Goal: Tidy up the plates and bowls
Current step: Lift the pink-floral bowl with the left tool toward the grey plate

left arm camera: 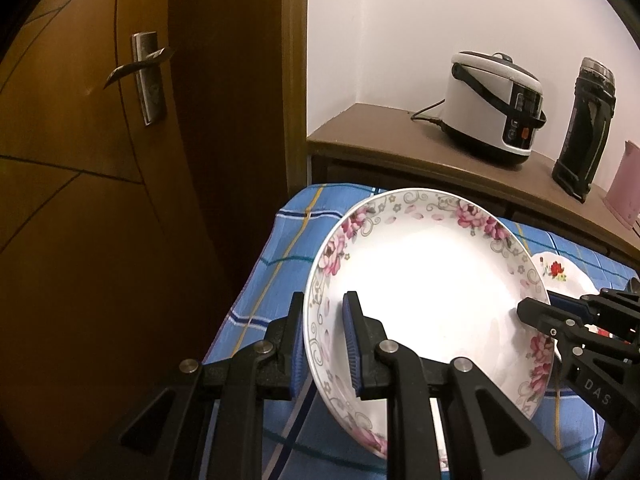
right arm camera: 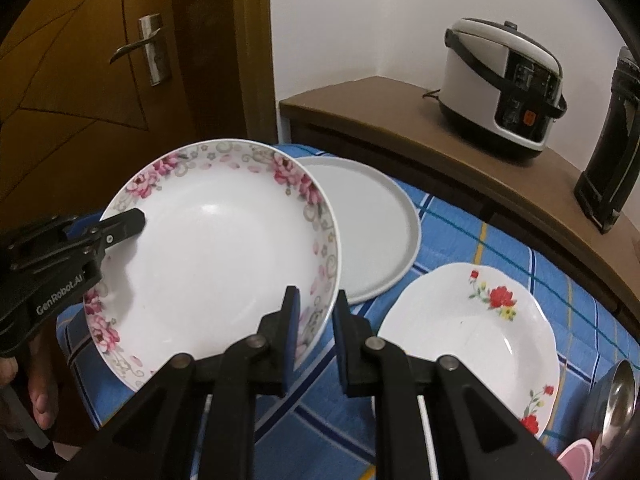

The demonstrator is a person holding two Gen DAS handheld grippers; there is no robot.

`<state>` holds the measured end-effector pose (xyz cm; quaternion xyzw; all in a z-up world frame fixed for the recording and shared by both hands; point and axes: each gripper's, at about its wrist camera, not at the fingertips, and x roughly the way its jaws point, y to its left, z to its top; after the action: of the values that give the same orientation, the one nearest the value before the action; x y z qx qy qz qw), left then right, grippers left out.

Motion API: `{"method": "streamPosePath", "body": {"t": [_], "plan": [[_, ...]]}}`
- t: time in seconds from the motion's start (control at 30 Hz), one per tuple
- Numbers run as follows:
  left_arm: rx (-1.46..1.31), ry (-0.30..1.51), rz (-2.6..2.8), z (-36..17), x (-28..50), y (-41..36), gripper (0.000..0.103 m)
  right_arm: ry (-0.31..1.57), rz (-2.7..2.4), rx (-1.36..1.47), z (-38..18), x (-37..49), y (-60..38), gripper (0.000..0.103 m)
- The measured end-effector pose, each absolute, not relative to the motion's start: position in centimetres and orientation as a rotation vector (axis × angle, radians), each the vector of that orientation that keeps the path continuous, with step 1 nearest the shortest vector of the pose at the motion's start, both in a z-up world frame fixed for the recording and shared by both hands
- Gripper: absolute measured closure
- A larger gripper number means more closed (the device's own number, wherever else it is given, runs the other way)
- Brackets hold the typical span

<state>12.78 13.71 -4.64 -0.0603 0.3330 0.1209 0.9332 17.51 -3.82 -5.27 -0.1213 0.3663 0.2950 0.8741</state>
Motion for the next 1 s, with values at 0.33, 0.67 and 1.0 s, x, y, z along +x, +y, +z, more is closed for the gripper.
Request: {"method": "streamPosePath", "body": {"t": [0.33, 0.67, 1.0], "plan": [[-0.111, 0.651, 0.243, -3.6, 15.0, 13.2, 0.083, 0.737, 0.579, -0.236, -4.0, 19.9, -4.0, 0.087], [-0.107, 0.643, 0.241, -3.1, 17.3, 13.0, 0.083, 0.737, 0.556, -0.221, -4.0, 22.0, -4.2, 0.087], [-0.107, 0.637, 0.241, -3.0, 18.5, 12.8, 0.083, 0.742, 0.540, -0.198, -4.4, 23.1, -4.6, 0.087]]}}
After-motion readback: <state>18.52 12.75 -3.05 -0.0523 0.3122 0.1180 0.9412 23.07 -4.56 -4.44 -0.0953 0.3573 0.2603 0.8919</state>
